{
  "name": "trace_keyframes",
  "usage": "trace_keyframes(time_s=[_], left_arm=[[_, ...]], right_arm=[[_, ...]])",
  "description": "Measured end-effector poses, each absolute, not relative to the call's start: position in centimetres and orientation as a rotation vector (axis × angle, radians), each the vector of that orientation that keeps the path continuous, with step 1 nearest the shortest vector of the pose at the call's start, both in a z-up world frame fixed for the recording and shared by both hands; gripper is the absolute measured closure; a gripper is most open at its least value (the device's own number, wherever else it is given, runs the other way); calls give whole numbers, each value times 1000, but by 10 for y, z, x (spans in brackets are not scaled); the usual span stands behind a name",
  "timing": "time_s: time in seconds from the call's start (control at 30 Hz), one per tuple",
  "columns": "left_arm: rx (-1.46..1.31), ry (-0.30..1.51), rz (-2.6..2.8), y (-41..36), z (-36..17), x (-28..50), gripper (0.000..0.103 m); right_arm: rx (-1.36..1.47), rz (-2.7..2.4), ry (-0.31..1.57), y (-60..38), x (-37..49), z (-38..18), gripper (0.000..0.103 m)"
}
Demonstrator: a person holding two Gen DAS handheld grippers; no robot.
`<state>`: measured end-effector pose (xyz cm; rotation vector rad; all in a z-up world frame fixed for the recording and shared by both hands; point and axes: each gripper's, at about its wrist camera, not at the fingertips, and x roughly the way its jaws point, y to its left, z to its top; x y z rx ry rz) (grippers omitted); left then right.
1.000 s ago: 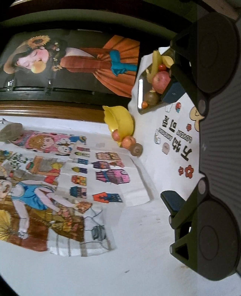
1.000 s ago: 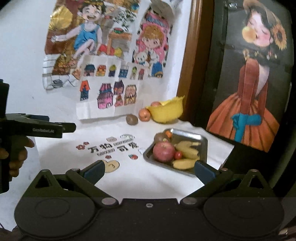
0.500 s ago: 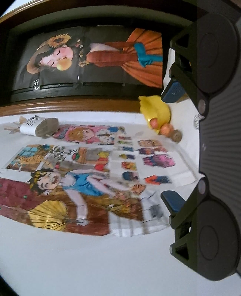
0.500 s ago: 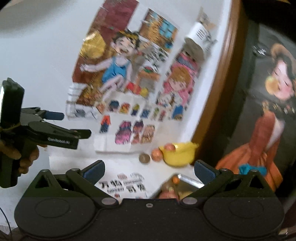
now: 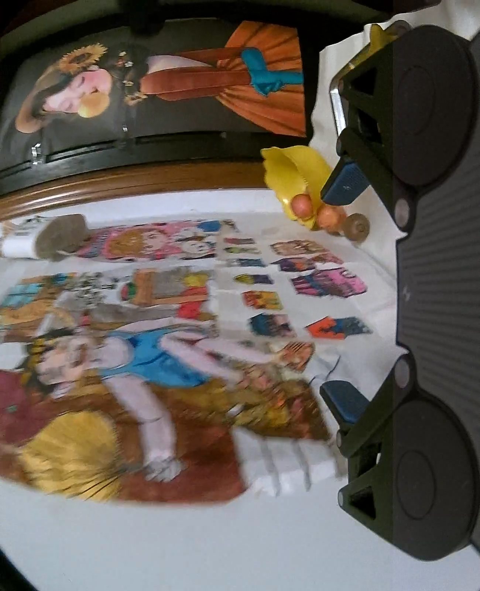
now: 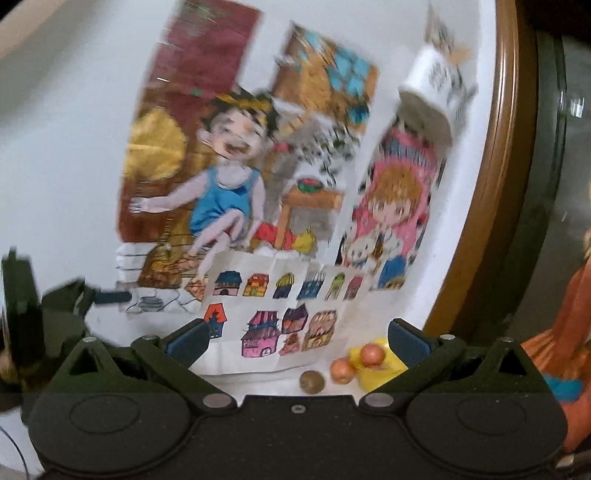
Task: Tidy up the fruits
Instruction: 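Move both open tools toward the yellow colander, then close the left tool on the brown kiwi while the right tool reaches the red apple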
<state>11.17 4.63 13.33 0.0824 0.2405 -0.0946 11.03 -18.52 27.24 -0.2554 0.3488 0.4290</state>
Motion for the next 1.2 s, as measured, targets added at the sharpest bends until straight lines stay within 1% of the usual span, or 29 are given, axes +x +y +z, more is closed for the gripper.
trace_keyframes(time_s=[0.23, 0.37, 0.57, 0.83, 1.2], left_arm=[[94, 331, -175, 29, 98, 178, 0], [111, 368, -218, 15, 79, 216, 0], [125, 436, -255, -6, 46, 272, 0], [152, 497, -290, -26, 4, 330, 0], [243, 527, -328, -63, -29, 388, 0]], right_arm=[[-98, 359, 584, -199, 242, 215, 1], [14, 314, 682, -212, 311, 174, 1], [180, 279, 808, -221, 389, 107, 1], [293, 260, 878, -224, 453, 49, 1], [397, 263, 957, -239, 485, 17, 1]])
